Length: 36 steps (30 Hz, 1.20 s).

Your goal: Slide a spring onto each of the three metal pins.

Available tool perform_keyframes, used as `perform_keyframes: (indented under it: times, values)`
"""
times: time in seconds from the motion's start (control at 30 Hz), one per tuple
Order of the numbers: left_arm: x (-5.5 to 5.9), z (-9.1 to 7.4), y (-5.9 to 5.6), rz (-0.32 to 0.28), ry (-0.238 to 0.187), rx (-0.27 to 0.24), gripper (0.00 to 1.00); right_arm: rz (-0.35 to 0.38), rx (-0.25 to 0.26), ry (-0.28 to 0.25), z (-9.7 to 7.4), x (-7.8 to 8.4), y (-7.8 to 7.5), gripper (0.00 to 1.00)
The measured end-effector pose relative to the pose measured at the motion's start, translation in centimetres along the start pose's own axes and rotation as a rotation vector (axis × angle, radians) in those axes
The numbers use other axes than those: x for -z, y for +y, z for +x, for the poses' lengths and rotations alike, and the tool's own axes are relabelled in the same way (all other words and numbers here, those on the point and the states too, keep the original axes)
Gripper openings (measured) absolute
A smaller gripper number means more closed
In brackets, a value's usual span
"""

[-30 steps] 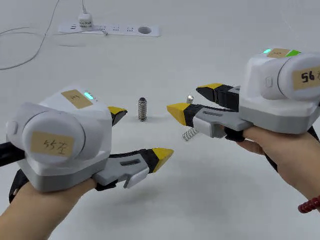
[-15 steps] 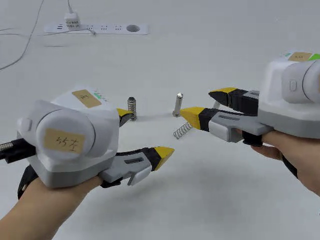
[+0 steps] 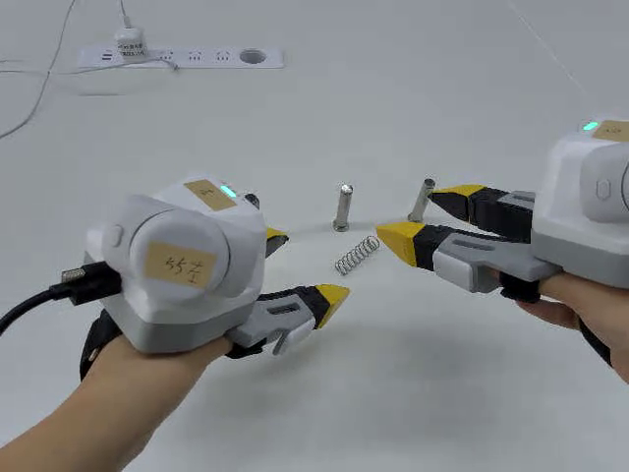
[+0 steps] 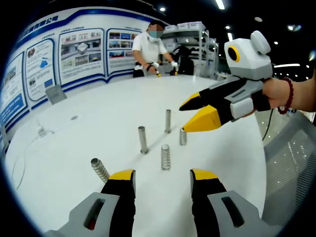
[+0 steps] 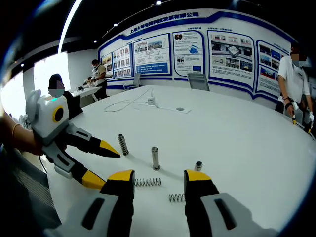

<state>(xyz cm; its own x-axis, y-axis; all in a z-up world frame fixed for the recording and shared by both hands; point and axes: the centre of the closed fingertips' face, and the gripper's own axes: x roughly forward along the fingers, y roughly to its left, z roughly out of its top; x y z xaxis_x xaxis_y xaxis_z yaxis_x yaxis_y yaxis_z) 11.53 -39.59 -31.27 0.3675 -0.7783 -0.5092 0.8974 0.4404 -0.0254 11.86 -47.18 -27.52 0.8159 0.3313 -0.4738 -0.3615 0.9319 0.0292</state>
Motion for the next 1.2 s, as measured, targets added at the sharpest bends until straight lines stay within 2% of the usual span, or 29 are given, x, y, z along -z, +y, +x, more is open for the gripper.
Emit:
perform_keyframes:
  times: [0.33, 0.47, 0.53, 0.7, 1.0, 1.2]
  values:
    - [0.0, 2.0, -0.4, -0.034, 0.007, 0.028, 0.37, 0.004, 0.0, 0.01, -0.4, 0.9, -0.5, 0.4]
    - [0.3, 2.9, -0.4, -0.041, 0.019, 0.036, 0.34, 0.006, 0.006, 0.016, -0.5, 1.2, -0.9, 0.4]
    - [0.7, 3.3, -0.5, -0.037, 0.035, 0.041, 0.3, 0.013, 0.01, 0.017, -0.6, 1.3, -1.0, 0.4]
    - [1.1, 3.8, -0.6, -0.018, 0.051, 0.037, 0.26, 0.037, 0.015, 0.021, -0.8, 1.7, -1.2, 0.4]
    - [0.9, 4.4, -0.7, -0.025, 0.037, 0.043, 0.2, 0.051, 0.02, 0.025, -0.8, 2.1, -1.2, 0.39]
    - [1.0, 4.9, -0.6, -0.034, 0.051, 0.042, 0.17, 0.056, 0.023, 0.03, -0.8, 2.3, -1.2, 0.39]
